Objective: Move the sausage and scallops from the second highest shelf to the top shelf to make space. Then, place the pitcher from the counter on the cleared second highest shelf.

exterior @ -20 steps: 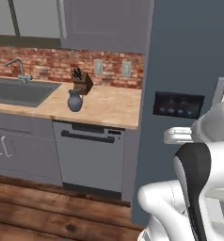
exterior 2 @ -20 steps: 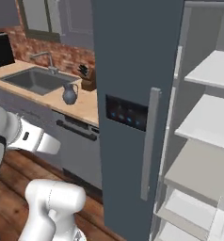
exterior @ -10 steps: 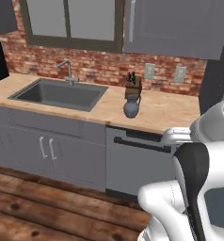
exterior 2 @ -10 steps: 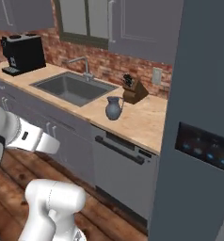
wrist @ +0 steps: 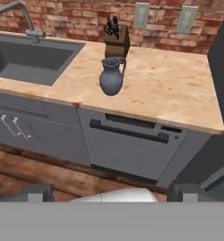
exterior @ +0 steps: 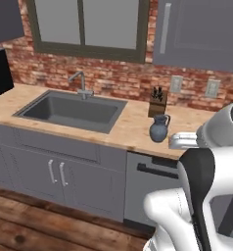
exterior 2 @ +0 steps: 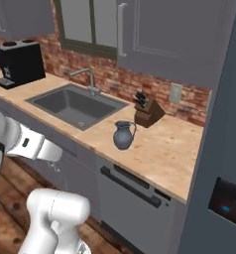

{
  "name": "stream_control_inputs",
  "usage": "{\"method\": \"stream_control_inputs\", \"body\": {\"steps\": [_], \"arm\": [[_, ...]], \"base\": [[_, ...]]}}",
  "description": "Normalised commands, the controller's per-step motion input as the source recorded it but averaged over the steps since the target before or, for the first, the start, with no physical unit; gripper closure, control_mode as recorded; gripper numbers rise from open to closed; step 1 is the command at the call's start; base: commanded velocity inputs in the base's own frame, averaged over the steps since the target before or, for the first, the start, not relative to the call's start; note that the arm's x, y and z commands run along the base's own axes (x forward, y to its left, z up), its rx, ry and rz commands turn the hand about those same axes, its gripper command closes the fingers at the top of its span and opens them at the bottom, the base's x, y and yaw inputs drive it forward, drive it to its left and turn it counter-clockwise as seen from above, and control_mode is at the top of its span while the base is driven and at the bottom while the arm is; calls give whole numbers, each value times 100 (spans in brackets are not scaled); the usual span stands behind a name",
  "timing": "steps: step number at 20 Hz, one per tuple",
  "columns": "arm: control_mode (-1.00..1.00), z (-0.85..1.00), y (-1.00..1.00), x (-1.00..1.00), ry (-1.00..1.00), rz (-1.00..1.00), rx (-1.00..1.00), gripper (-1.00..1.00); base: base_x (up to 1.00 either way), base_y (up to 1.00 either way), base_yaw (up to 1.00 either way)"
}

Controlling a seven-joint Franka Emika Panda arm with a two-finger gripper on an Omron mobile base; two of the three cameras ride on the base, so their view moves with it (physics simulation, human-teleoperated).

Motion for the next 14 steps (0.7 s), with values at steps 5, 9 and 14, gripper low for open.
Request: {"method": "stream_control_inputs", "body": {"steps": [5, 9, 14], "arm": [[100, 0, 0, 0, 0, 0, 0, -100], [100, 0, 0, 0, 0, 0, 0, -100], [100, 0, 0, 0, 0, 0, 0, -100]], "base": [[74, 0, 0], [69, 0, 0], [60, 0, 0]]}}
